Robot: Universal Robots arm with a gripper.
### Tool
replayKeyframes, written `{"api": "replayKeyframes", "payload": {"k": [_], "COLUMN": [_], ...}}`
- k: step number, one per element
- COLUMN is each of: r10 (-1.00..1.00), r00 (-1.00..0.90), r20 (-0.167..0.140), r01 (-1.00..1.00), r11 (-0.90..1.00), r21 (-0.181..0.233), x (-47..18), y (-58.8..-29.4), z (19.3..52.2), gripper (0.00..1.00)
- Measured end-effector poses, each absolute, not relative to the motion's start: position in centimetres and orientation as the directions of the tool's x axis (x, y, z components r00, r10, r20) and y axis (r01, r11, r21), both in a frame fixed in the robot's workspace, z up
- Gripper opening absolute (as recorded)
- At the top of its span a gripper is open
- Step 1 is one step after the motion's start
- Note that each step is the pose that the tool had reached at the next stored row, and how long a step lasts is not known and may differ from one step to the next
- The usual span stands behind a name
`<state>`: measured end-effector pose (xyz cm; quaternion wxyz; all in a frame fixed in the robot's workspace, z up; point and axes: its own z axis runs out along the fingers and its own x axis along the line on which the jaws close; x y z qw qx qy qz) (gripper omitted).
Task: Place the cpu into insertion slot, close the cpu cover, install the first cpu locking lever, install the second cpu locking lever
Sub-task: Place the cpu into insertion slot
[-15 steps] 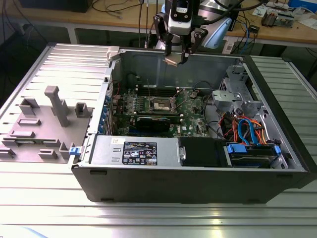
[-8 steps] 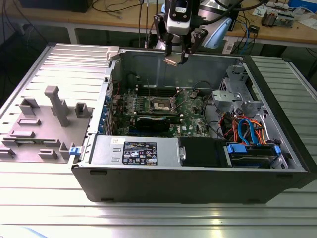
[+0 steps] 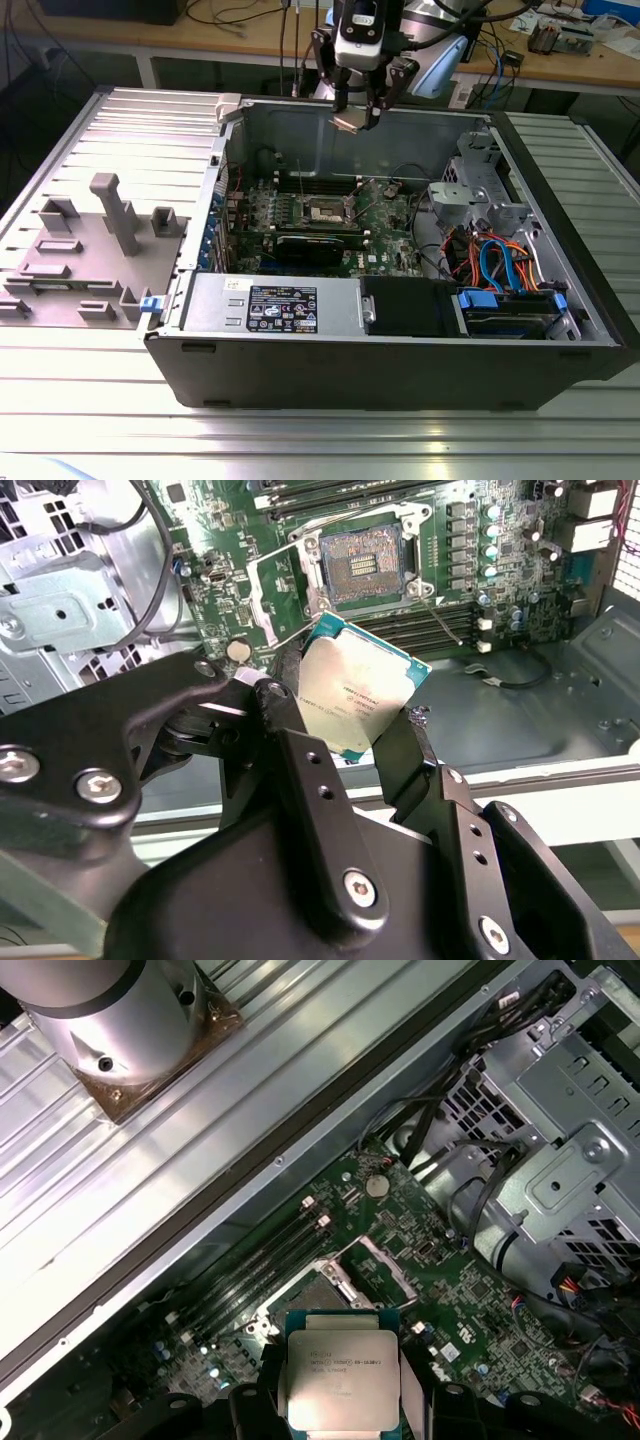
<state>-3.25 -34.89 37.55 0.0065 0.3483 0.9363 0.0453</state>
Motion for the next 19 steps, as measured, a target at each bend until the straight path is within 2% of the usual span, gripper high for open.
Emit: {"api": "replayKeyframes", "payload": {"k": [19], "r10": [0.672], "r00": [-0.740], "r20": [0.019], "r01": [0.671], "r11": [0.736], "r21": [0.089], "x": [-3.25], "y": [-34.89], "z": [37.55], "gripper": [0.54]}}
